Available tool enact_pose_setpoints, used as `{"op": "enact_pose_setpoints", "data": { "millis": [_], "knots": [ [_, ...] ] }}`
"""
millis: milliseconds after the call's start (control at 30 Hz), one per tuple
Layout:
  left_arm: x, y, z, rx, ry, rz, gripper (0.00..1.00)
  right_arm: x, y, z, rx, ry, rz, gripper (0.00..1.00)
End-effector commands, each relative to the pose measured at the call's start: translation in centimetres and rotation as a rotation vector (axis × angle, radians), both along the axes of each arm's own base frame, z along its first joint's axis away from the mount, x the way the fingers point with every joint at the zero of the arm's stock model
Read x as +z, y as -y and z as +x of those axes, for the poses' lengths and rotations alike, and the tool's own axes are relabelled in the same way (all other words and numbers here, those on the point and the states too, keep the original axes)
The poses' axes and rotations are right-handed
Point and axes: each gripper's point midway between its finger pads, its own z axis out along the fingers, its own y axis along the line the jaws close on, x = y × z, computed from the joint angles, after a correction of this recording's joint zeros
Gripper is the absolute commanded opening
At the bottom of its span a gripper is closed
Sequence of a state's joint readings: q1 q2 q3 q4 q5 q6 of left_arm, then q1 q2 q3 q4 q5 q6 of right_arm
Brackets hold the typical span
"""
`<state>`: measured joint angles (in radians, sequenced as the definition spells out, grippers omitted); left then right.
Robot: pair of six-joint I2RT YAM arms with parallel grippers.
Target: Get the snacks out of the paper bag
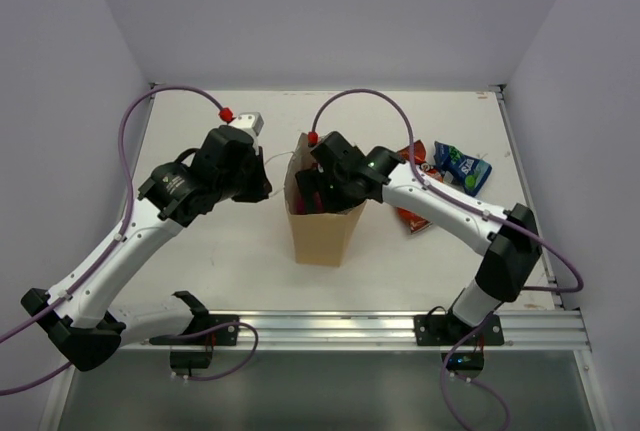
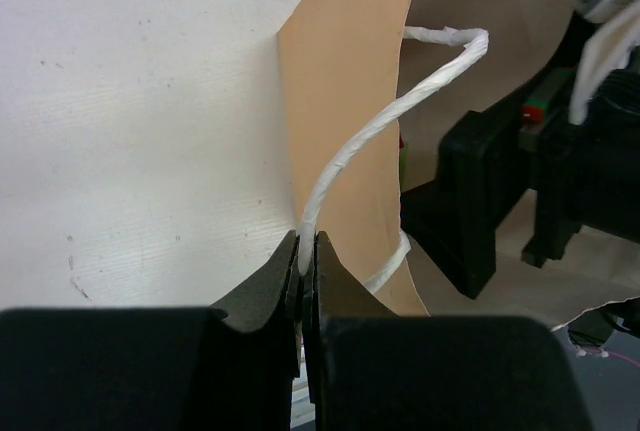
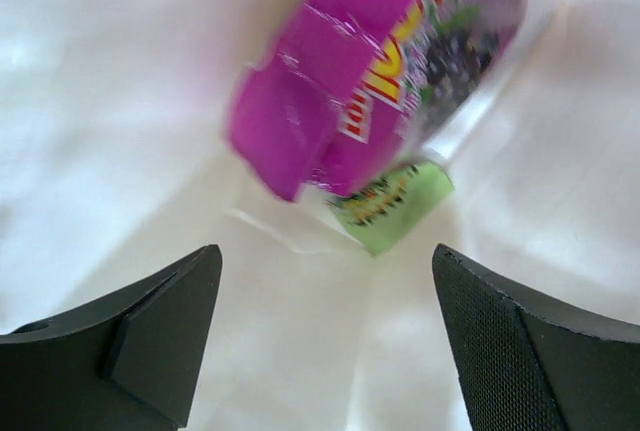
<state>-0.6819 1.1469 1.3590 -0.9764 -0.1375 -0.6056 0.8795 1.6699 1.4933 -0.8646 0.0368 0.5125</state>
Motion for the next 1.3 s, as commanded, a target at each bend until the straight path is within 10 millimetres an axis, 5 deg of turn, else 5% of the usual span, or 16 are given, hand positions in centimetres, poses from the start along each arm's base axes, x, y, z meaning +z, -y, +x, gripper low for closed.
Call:
{"op": "enact_pose_setpoints", "data": {
  "millis": [0,500,767,1267],
  "knots": [
    [0.0,-0.3,-0.4,0.018,-0.01,-0.01,0.0,3.1,-0.9,0.3,0.003,0.066,0.103,0.89],
    [0.9,1.1,-0.3,-0.027,-0.012,-0.053,0.0,-2.1,-2.6,3.5,0.002,0.065,0.015,0.9],
    [0.5,1.1,-0.2,-0.034,-0.019,-0.038,0.0,-3.7,-2.3,4.1,-0.019,0.044,-0.017,0.65],
    [0.3,1.3,-0.1,-0.038,-0.019,-0.039,0.0,-5.3,-2.1,3.8,-0.017,0.016,-0.037,0.6]
  ]
}}
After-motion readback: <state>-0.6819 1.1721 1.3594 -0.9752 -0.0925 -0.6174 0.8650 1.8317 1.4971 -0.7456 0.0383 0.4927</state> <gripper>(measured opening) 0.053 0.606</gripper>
